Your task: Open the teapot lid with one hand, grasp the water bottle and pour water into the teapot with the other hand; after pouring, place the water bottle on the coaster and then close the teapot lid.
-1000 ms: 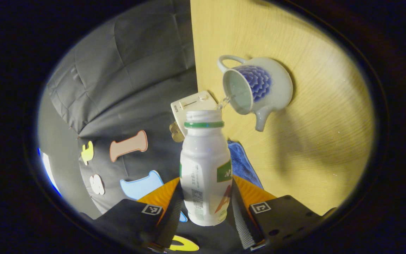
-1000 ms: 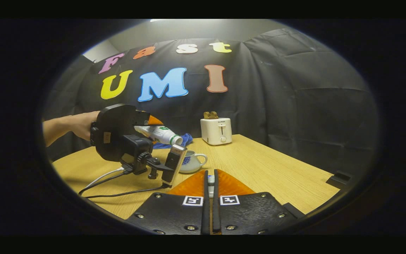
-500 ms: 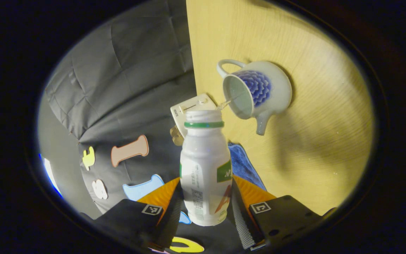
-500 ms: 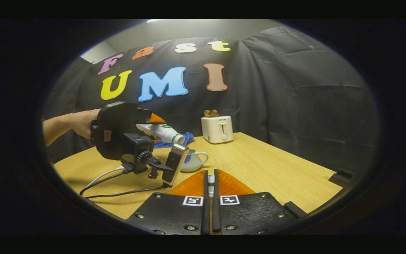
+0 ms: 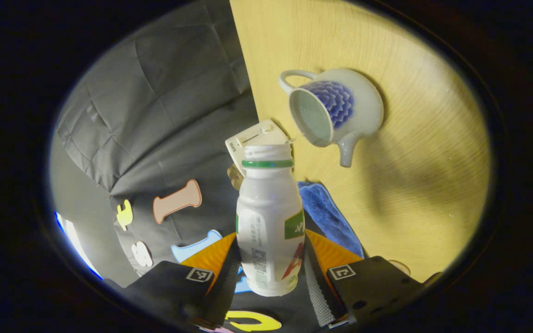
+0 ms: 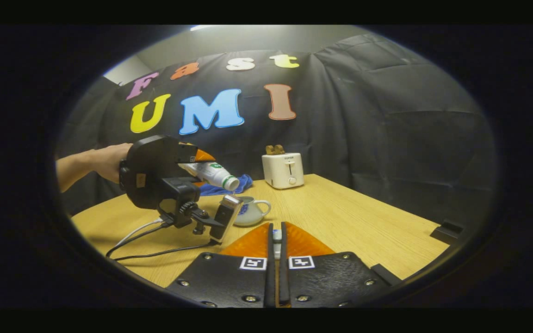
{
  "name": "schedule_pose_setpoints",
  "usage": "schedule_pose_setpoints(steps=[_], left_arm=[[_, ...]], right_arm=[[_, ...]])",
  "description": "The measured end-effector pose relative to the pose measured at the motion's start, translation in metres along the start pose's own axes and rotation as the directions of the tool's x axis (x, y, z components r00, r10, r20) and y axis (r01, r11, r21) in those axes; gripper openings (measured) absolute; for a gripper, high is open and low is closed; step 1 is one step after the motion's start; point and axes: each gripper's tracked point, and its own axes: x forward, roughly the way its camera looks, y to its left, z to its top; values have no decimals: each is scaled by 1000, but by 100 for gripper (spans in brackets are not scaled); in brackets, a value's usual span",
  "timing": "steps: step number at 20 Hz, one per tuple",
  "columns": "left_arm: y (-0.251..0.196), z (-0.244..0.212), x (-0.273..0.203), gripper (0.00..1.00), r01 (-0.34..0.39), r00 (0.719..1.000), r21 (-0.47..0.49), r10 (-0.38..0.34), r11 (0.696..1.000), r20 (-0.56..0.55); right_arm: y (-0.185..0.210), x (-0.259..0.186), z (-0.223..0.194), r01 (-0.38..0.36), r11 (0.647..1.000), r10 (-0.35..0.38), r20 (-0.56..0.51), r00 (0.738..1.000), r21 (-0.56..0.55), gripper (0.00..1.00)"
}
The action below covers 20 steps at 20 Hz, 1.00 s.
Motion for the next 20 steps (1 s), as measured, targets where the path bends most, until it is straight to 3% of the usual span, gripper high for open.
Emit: schedule_pose_setpoints(steps=[1,2,11,13,14,16,18,19,20], left_arm=[[0,0,0,76,-1,1000,5,1,1000,-1],[0,0,1,76,3,1000,7,-3,1000,0],[11,6,-3,76,-16,1000,9,16,1000,22],[13,4,-3,75,-20,1000,16,19,1000,19],[12,4,-2,72,-16,1000,18,16,1000,16],[10,4,-1,82,-9,1000,15,9,1000,16],[8,5,-1,82,-6,1000,13,5,1000,18],[6,6,0,76,-4,1000,8,3,1000,20],[5,6,0,76,0,1000,0,0,1000,22]], right_arm=[[1,0,1,-2,1000,2,3,1000,-3,0],[2,0,1,-5,1000,5,2,1000,-4,4],[1,0,4,-4,1000,4,4,1000,-11,4],[0,0,4,2,1000,-2,4,1000,-22,0],[0,0,6,4,1000,-4,8,1000,-26,4],[1,-1,8,2,1000,-2,12,1000,-29,0],[2,-1,7,3,999,-3,12,1000,-34,4],[1,-1,6,4,999,-3,9,1000,-33,3],[0,-1,6,5,999,-5,5,1000,-32,0]])
